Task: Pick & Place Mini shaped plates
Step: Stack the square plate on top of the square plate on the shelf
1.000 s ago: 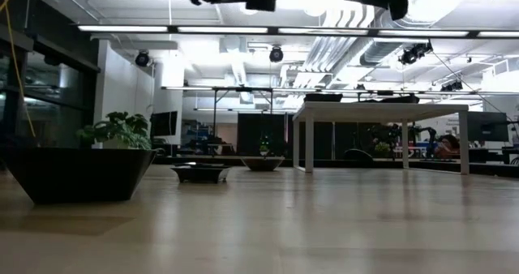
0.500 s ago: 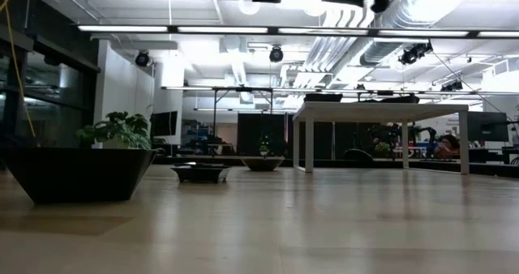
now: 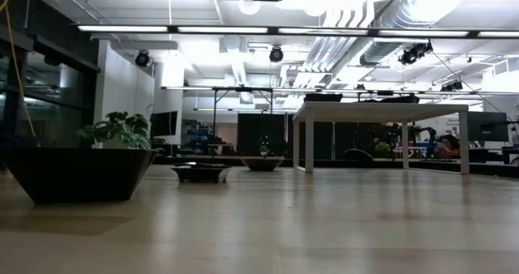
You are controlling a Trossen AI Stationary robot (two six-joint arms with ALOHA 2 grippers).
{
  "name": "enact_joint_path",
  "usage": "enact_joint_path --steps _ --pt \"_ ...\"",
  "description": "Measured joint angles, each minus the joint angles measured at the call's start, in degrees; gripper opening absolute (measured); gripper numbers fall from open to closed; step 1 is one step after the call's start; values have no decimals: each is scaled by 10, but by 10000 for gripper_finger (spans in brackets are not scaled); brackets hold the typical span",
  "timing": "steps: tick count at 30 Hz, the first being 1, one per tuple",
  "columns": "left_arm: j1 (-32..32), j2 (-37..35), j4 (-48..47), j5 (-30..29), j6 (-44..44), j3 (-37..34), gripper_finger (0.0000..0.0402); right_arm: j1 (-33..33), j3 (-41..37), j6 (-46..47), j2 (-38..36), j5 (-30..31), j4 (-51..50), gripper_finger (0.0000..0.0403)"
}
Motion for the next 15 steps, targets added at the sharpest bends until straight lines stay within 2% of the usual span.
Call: enact_joint_path --steps 10,15 --pt "0 0 -4 2 0 0 0 -1 23 -16 8 20 -1 137" --pt "0 0 -4 8 0 0 0 -3 23 -15 8 -2 -1 116"
